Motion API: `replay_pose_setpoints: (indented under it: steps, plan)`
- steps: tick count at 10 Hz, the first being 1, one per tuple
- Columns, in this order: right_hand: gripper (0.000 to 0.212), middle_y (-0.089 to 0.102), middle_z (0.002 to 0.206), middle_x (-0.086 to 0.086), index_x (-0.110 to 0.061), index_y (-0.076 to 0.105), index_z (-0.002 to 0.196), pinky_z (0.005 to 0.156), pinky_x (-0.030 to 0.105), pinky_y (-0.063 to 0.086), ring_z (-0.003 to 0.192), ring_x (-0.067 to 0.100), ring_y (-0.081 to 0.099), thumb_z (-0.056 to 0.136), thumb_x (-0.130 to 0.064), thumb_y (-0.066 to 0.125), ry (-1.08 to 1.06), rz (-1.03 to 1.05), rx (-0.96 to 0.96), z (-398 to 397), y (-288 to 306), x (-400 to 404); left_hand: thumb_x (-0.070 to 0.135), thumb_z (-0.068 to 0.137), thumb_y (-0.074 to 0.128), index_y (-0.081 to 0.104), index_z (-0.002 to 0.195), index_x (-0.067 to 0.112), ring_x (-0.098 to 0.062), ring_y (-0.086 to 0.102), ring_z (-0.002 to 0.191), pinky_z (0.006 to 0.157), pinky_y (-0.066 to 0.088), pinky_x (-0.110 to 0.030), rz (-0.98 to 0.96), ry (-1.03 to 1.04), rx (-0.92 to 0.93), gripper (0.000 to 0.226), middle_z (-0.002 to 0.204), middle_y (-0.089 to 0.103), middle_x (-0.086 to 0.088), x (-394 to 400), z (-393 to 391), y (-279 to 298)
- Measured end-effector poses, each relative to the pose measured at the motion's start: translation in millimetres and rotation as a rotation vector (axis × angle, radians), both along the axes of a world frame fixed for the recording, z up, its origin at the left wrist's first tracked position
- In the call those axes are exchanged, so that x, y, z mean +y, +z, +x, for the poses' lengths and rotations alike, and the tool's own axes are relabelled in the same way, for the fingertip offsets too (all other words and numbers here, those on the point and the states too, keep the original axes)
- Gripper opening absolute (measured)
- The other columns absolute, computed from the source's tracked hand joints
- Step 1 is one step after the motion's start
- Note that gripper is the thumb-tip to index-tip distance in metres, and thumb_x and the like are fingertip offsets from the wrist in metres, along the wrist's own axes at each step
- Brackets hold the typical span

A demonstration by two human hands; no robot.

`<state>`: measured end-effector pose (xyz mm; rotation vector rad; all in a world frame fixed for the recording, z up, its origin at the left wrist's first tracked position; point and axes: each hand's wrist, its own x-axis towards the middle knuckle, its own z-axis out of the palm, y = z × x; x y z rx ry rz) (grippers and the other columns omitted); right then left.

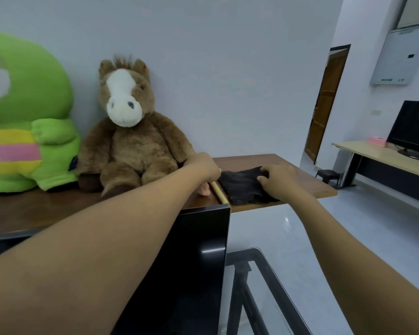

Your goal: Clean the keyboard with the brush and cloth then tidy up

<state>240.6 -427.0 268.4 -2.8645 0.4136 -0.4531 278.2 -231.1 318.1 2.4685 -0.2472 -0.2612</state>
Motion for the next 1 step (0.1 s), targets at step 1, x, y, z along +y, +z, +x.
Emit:
replay_pose_setpoints:
  steps: [1]
  plan:
    - [0.027,0.065,0.110,0.014,-0.009,0.064,0.112,0.083,0.038,0.051,0.096,0.030,0.058,0.095,-0.022,0.048,-0.029,0.078,-0.095,-8.5,15.3,11.9,0.024,0.093,0.054,0.052,0.071,0.006,-0.023,0.063,0.055,0.061,0.056,-0.030,-0.021,-0.024,-0.167,0.029,0.070,0.065,-0.010,14.8,-13.6,13.5]
